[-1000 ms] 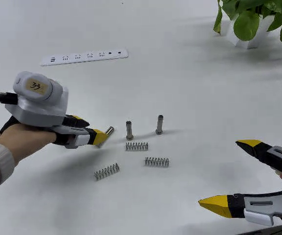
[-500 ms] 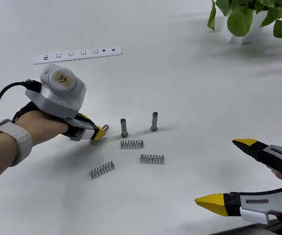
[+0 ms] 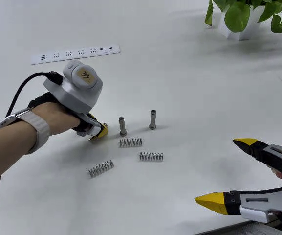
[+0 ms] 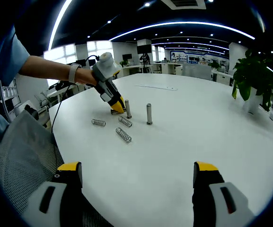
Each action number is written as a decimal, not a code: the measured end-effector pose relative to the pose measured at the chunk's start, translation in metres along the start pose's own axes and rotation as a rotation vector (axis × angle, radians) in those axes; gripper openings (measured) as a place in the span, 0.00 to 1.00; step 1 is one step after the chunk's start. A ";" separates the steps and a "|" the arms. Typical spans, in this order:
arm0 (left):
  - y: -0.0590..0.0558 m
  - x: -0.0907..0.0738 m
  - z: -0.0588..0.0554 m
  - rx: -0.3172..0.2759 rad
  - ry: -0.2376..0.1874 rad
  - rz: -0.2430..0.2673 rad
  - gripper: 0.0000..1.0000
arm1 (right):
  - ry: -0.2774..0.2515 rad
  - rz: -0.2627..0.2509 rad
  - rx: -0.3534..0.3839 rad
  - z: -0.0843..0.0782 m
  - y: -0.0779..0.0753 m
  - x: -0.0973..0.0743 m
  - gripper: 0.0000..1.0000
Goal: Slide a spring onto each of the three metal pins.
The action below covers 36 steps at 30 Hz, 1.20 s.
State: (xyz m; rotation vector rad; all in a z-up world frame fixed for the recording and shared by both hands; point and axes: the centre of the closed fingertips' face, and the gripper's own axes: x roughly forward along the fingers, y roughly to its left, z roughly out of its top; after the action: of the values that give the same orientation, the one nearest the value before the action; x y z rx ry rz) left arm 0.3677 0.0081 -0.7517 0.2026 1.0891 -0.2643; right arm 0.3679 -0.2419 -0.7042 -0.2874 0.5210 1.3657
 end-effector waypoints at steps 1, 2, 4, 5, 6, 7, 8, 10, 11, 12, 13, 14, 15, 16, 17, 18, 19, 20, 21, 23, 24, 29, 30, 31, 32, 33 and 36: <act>0.001 0.000 -0.001 -0.001 0.009 0.006 0.19 | -0.008 0.004 0.009 0.001 0.001 0.000 0.99; 0.001 0.001 -0.001 -0.012 0.026 0.014 0.18 | -0.014 0.002 0.016 0.001 0.001 0.000 0.99; 0.001 0.001 0.000 -0.006 0.039 0.020 0.17 | -0.015 0.003 0.015 0.000 0.002 0.001 0.99; 0.000 0.002 0.001 0.001 0.049 0.018 0.15 | -0.016 0.005 0.017 0.000 0.003 0.001 0.99; 0.000 0.003 0.001 0.007 0.055 0.017 0.14 | -0.018 0.007 0.020 0.000 0.003 0.001 0.99; 0.001 0.003 0.001 0.004 0.067 0.021 0.14 | -0.019 0.011 0.023 -0.001 0.004 0.002 0.99; 0.001 0.003 0.001 0.000 0.074 0.021 0.13 | -0.020 0.012 0.024 -0.001 0.005 0.002 0.99; 0.002 0.003 0.001 -0.008 0.086 0.018 0.13 | -0.021 0.014 0.024 -0.001 0.006 0.001 0.99; 0.001 0.002 0.000 -0.013 0.093 0.022 0.12 | -0.022 0.014 0.025 0.000 0.006 0.001 0.99; 0.001 0.001 0.001 -0.016 0.098 0.025 0.10 | -0.023 0.014 0.027 0.000 0.006 0.001 0.99; 0.001 0.002 0.000 -0.016 0.103 0.023 0.10 | -0.023 0.013 0.027 0.000 0.006 0.001 0.99; 0.001 0.001 0.000 -0.010 0.109 0.024 0.10 | -0.023 0.011 0.027 0.000 0.005 0.000 0.99; 0.003 0.003 0.000 -0.011 0.113 0.024 0.10 | -0.024 0.010 0.029 0.000 0.005 0.000 0.99; 0.003 0.003 0.000 -0.009 0.114 0.025 0.10 | -0.023 0.009 0.030 0.000 0.005 -0.001 0.99; 0.000 0.001 -0.001 -0.015 0.114 0.028 0.10 | -0.022 0.008 0.028 0.000 0.005 -0.001 0.99; 0.000 0.001 -0.001 -0.025 0.114 0.030 0.09 | -0.021 0.008 0.026 -0.001 0.004 -0.001 0.99; 0.002 0.001 -0.001 -0.042 0.108 0.035 0.09 | -0.021 0.008 0.026 -0.001 0.004 -0.001 0.99; 0.003 0.001 -0.002 -0.050 0.103 0.034 0.08 | -0.022 0.008 0.028 0.000 0.004 -0.001 0.99; 0.000 -0.001 -0.002 -0.058 0.089 0.037 0.08 | -0.023 0.007 0.029 0.000 0.004 -0.001 0.99; 0.000 -0.002 -0.003 -0.075 0.070 0.038 0.08 | -0.023 0.007 0.029 0.000 0.005 -0.001 0.99; 0.001 -0.002 -0.003 -0.080 0.053 0.037 0.08 | -0.024 0.008 0.029 0.001 0.006 -0.001 0.99; 0.001 -0.004 -0.004 -0.125 -0.003 0.024 0.08 | -0.021 0.019 0.026 0.001 0.010 0.002 0.99; 0.001 -0.005 -0.005 -0.128 -0.013 0.024 0.08 | -0.021 0.021 0.027 0.002 0.011 0.003 0.99; 0.001 -0.005 -0.006 -0.128 -0.017 0.024 0.08 | -0.022 0.022 0.026 0.002 0.012 0.003 0.99; 0.000 -0.006 -0.007 -0.131 -0.027 0.024 0.08 | -0.024 0.024 0.026 0.003 0.013 0.004 0.99; 0.000 -0.006 -0.007 -0.133 -0.035 0.023 0.08 | -0.024 0.026 0.026 0.003 0.013 0.004 0.99; 0.001 -0.007 -0.010 -0.143 -0.053 0.017 0.08 | -0.021 0.031 0.025 0.003 0.015 0.005 0.99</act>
State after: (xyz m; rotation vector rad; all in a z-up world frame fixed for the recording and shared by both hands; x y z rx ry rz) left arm 0.3565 0.0122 -0.7496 0.0768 1.0489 -0.1748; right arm 0.3540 -0.2330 -0.7027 -0.2454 0.5261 1.3900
